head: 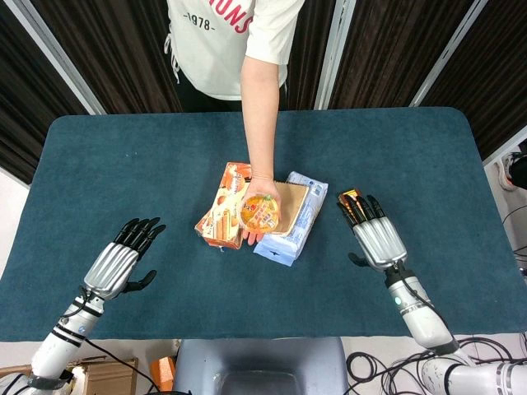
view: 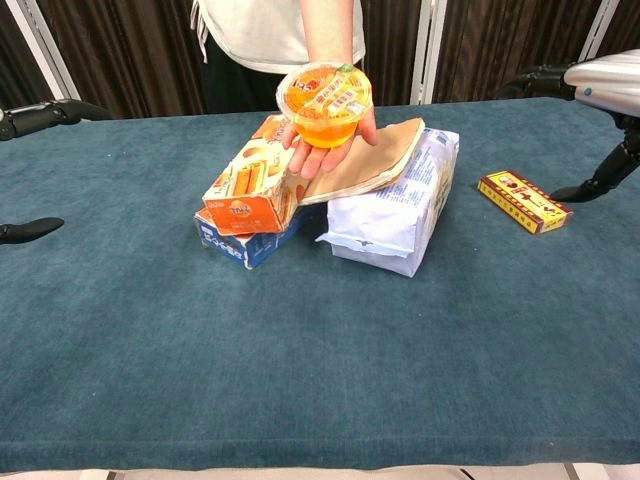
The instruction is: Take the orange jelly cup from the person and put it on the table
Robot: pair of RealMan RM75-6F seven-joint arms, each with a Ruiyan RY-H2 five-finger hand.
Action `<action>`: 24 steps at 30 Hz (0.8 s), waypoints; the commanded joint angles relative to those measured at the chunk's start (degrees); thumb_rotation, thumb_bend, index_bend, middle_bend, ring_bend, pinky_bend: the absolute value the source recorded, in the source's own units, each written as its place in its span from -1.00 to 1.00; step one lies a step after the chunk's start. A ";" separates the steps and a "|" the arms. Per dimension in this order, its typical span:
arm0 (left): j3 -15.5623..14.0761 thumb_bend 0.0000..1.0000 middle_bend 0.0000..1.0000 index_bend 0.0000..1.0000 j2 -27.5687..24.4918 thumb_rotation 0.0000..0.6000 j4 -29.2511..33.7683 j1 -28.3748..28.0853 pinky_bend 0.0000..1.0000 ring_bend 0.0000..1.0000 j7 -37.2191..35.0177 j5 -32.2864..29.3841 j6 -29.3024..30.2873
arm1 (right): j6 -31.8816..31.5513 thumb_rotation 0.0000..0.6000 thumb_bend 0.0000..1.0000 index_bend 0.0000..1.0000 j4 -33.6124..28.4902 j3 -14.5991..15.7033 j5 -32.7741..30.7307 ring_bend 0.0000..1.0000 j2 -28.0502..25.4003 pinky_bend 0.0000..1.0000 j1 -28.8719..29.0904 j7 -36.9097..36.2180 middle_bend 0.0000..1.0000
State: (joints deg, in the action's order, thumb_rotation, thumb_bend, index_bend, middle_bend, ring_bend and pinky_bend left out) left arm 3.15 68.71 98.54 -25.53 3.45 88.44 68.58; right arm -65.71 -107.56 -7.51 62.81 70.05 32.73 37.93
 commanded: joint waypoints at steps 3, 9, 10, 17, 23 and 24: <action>-0.38 -0.34 -1.00 -1.00 -0.27 1.00 0.39 0.00 -1.00 -1.00 -0.04 0.54 0.15 | -0.48 1.00 -0.75 -1.00 -0.25 0.32 -0.32 -1.00 0.84 -1.00 0.33 0.99 -1.00; -0.75 -0.34 -1.00 -1.00 -1.41 1.00 1.17 0.68 -1.00 -1.00 0.22 0.76 1.18 | -0.16 1.00 -0.75 -1.00 -0.92 -2.53 -1.20 -1.00 4.43 -1.00 3.34 1.64 -1.00; -0.88 -0.34 -1.00 -1.00 -1.59 1.00 1.31 0.83 -1.00 -1.00 0.39 0.90 1.39 | -0.38 1.00 -0.75 -1.00 -1.05 -3.30 -1.38 -1.00 5.48 -1.00 4.18 2.38 -1.00; -1.98 -0.34 -1.00 -1.00 -2.90 1.00 2.29 2.02 -1.00 -1.00 1.58 2.03 2.76 | -2.61 1.00 -0.75 -1.00 -0.79 -9.42 -7.86 -1.00 15.88 -1.00 12.24 11.79 -1.00; -2.02 -0.34 -1.00 -1.00 -3.59 1.00 1.88 2.59 -1.00 -1.00 2.91 2.39 3.76 | -5.81 1.00 -0.75 -1.00 2.85 -12.37 -14.35 -1.00 22.99 -1.00 18.13 19.22 -1.00; -2.06 -0.34 -1.00 -1.00 -3.68 1.00 1.92 2.70 -1.00 -1.00 2.82 2.43 3.90 | -6.29 1.00 -0.75 -1.00 3.56 -12.49 -14.79 -1.00 23.72 -1.00 18.73 19.99 -1.00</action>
State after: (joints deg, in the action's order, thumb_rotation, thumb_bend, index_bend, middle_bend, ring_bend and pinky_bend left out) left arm 1.11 65.13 100.50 -22.93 6.33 90.81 72.37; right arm -70.43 -105.93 -18.77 49.62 91.51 49.45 55.69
